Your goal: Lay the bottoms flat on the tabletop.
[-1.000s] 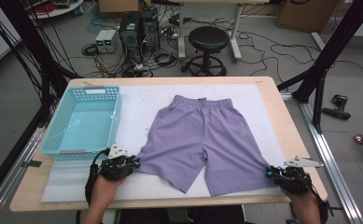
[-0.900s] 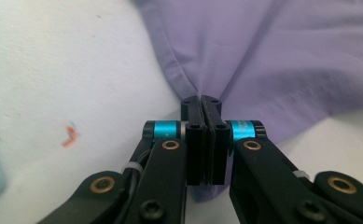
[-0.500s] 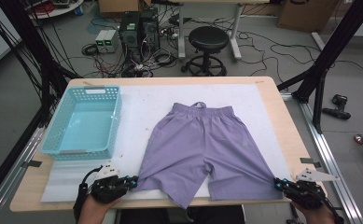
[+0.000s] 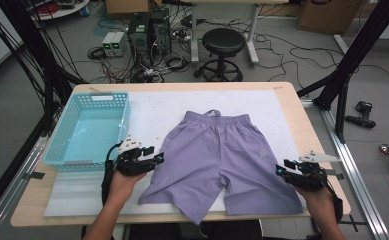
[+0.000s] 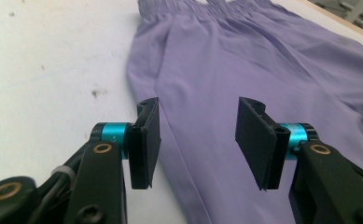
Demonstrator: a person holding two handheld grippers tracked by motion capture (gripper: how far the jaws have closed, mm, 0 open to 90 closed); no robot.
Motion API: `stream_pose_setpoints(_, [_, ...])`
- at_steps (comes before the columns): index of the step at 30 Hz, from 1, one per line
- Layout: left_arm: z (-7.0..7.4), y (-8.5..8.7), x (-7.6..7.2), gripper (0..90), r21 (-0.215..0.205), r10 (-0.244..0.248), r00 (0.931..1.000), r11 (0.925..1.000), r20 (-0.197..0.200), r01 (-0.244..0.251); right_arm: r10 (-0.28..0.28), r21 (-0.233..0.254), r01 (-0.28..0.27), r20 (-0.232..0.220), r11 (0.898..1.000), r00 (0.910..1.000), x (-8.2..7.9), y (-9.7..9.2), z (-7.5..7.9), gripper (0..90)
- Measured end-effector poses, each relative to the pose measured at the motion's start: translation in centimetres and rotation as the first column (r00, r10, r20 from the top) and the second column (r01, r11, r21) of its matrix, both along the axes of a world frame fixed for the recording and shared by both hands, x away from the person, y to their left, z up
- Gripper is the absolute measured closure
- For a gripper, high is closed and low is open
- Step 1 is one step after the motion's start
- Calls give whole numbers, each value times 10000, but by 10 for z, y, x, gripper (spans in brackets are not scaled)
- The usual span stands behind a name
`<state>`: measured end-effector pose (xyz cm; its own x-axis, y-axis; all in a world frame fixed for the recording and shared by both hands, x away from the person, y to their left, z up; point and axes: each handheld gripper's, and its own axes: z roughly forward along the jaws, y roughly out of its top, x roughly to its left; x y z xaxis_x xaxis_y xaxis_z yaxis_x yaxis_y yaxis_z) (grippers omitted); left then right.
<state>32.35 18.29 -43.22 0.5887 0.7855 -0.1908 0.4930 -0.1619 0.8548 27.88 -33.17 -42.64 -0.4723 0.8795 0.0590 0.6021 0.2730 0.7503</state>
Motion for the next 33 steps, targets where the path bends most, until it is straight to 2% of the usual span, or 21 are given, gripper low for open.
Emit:
stream_pose_setpoints(3, [-10, -8, 13, 507, 363, 73, 10000, 9993, -62, -71, 13, -194, -15, -140, 9998, 9999, 19, 11, -5, 566])
stream_pose_setpoints(7, [-25, -19, 24, 519, 931, -37, 9964, 9956, -848, 116, -68, -414, 46, -538, 9991, 9985, 36, 22, -15, 594])
stream_pose_setpoints(8, [-27, -22, 24, 549, 1262, -202, 9948, 9915, -997, 328, -80, -564, 46, -618, 9984, 9981, 38, 24, -18, 616])
stream_pose_setpoints(9, [-26, -27, 22, 563, 1689, -91, 9970, 9854, -764, 220, -52, -679, 0, -764, 9977, 9971, 40, 26, -22, 657])
stream_pose_setpoints(11, [-26, -31, 19, 655, 2162, -264, 9985, 9757, -476, 361, -142, -908, 93, -537, 9958, 9985, 38, 29, -24, 750])
stream_pose_setpoints(12, [-25, -31, 18, 782, 2047, -360, 9971, 9776, -665, 490, -122, -839, 69, -627, 9965, 9980, 38, 28, -24, 899])
stream_pose_setpoints(13, [-25, -32, 15, 855, 2096, -309, 9975, 9768, -637, 437, -45, -784, -12, -724, 9969, 9974, 38, 27, -23, 900])
stream_pose_setpoints(17, [-22, -31, 3, 870, 2007, -507, 9943, 9772, -934, 687, 225, -755, -298, -959, 9967, 9951, 33, 22, -21, 900])
stream_pose_setpoints(23, [-22, -23, -25, 867, 1584, -916, 9883, 9812, -1221, 1105, 721, -689, -797, -1071, 9944, 9916, 5, 4, -20, 900])
stream_pose_setpoints(24, [-21, -21, -27, 857, 1585, -881, 9893, 9816, -1164, 1061, 774, -618, -845, -1093, 9945, 9910, 3, 2, -20, 900])
stream_pose_setpoints(25, [-21, -20, -26, 800, 1576, -728, 9922, 9836, -1011, 882, 832, -598, -898, -1050, 9942, 9910, 1, -1, -19, 900])
stream_pose_setpoints(26, [-19, -19, -23, 685, 1514, -502, 9947, 9864, -901, 635, 830, -528, -885, -980, 9947, 9917, 1, -2, -17, 883])
stream_pose_setpoints(27, [-16, -17, -19, 631, 1262, -268, 9965, 9913, -789, 366, 802, -402, -836, -798, 9957, 9936, 2, -4, -14, 789])
stream_pose_setpoints(28, [-14, -16, -15, 602, 1046, -137, 9980, 9943, -611, 201, 721, -173, -733, -633, 9972, 9954, 7, -4, -11, 740])
stream_pose_setpoints(30, [-9, -18, -6, 578, 942, -87, 9993, 9955, -354, 120, 665, 135, -662, -229, 9977, 9975, 18, -1, -4, 624])
stream_pose_setpoints(32, [-5, -20, 4, 552, 779, -102, 9999, 9969, 114, 92, 721, 263, -723, 97, 9970, 9974, 33, 5, 1, 566])
stream_pose_setpoints(33, [-4, -20, 9, 509, 780, -121, 9995, 9969, 302, 97, 770, 322, -778, 277, 9964, 9966, 42, 8, 3, 545])
